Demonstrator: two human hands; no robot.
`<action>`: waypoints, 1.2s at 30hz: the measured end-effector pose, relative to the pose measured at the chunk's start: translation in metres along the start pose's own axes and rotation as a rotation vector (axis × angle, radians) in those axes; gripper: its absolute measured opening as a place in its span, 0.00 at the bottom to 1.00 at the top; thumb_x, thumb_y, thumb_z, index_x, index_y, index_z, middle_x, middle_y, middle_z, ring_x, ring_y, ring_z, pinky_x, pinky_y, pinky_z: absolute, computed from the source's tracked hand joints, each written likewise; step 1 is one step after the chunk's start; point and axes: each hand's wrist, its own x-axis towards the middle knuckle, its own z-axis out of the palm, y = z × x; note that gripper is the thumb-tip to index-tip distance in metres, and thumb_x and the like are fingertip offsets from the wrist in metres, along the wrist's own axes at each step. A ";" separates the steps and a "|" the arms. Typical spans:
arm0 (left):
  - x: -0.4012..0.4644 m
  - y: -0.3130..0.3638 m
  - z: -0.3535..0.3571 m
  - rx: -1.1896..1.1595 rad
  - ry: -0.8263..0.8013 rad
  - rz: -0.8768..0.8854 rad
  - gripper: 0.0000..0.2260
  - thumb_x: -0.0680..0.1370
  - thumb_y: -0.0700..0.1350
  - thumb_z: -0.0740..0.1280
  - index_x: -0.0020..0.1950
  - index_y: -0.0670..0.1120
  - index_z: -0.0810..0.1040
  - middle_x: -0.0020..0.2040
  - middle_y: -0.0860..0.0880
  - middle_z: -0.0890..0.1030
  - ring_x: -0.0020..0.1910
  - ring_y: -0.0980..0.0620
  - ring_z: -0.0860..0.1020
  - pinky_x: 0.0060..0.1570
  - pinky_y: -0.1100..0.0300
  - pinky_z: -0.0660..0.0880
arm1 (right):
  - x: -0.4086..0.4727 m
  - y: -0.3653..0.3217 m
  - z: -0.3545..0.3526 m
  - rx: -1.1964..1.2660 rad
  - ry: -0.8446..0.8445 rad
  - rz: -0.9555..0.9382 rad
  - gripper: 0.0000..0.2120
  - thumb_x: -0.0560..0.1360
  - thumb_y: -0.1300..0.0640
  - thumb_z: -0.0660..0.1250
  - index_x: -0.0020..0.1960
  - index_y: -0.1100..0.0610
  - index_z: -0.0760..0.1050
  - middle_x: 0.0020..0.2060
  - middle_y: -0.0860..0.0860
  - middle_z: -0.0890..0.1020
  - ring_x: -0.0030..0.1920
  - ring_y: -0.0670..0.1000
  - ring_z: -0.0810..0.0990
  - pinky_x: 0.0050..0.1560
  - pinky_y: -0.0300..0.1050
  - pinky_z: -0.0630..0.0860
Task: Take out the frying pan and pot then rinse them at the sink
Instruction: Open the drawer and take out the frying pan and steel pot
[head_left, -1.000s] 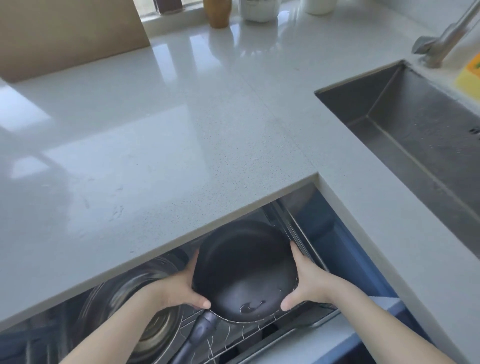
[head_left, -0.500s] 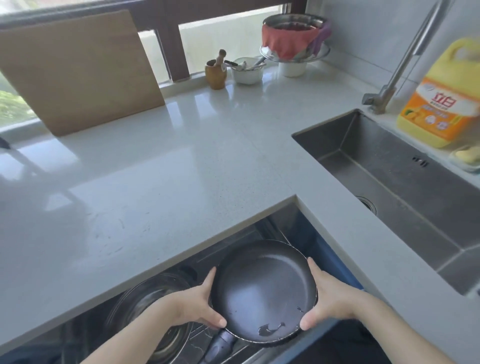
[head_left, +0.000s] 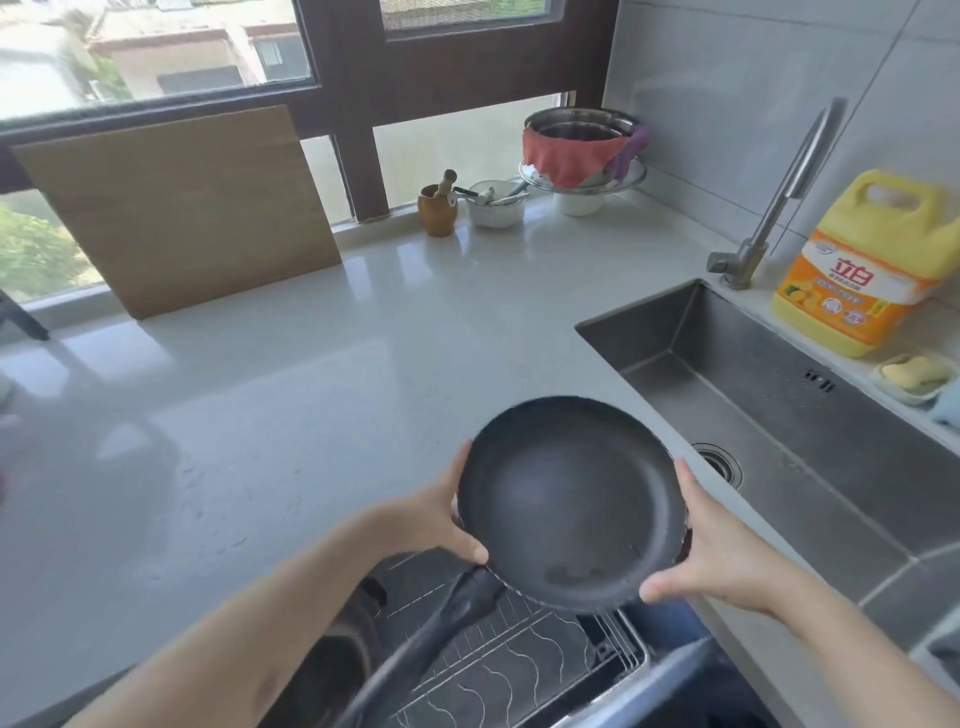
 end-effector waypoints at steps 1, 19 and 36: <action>0.004 0.003 -0.017 0.025 0.024 -0.014 0.55 0.64 0.41 0.80 0.70 0.70 0.43 0.72 0.60 0.61 0.63 0.51 0.77 0.65 0.58 0.72 | 0.017 -0.007 0.000 0.019 0.005 -0.009 0.74 0.53 0.46 0.84 0.78 0.47 0.30 0.78 0.44 0.50 0.76 0.45 0.53 0.72 0.41 0.57; 0.078 -0.030 -0.153 -0.038 0.101 -0.295 0.56 0.71 0.31 0.72 0.75 0.67 0.34 0.74 0.57 0.55 0.54 0.49 0.82 0.54 0.59 0.77 | 0.203 -0.060 0.015 0.095 -0.076 -0.079 0.74 0.53 0.47 0.84 0.77 0.46 0.29 0.73 0.48 0.58 0.73 0.50 0.60 0.70 0.45 0.65; 0.124 -0.031 -0.164 -0.130 0.256 -0.278 0.48 0.73 0.52 0.75 0.77 0.66 0.41 0.69 0.58 0.54 0.57 0.47 0.82 0.62 0.52 0.75 | 0.238 -0.051 0.019 0.107 0.005 -0.033 0.75 0.54 0.47 0.84 0.76 0.45 0.28 0.74 0.50 0.55 0.74 0.51 0.60 0.72 0.50 0.64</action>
